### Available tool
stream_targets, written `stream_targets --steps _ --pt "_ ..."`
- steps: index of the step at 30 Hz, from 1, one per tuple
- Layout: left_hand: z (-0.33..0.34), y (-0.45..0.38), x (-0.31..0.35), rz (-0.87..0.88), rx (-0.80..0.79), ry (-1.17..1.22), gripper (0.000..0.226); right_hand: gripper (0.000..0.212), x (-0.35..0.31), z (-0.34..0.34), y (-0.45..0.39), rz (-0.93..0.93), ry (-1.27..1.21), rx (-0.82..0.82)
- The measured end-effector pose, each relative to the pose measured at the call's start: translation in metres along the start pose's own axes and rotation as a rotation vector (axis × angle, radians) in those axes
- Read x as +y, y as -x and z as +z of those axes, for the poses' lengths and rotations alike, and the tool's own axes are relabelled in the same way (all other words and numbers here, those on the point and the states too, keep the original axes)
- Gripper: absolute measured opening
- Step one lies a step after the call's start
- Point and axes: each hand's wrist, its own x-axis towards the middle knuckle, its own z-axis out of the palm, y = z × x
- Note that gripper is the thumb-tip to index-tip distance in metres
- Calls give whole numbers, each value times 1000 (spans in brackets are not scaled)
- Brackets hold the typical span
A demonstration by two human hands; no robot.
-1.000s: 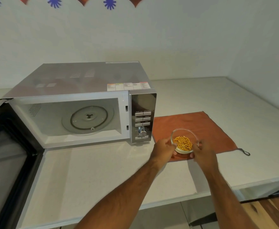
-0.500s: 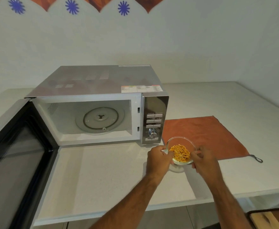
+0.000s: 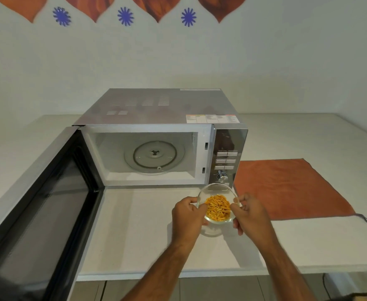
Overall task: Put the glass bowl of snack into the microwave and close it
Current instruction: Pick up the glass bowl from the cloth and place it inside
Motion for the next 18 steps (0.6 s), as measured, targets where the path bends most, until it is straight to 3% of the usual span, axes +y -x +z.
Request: stream_targets --steps 18 --pt "-113 -73 26 78 290 66 9 16 -74 112 -34 -52 -315 -215"
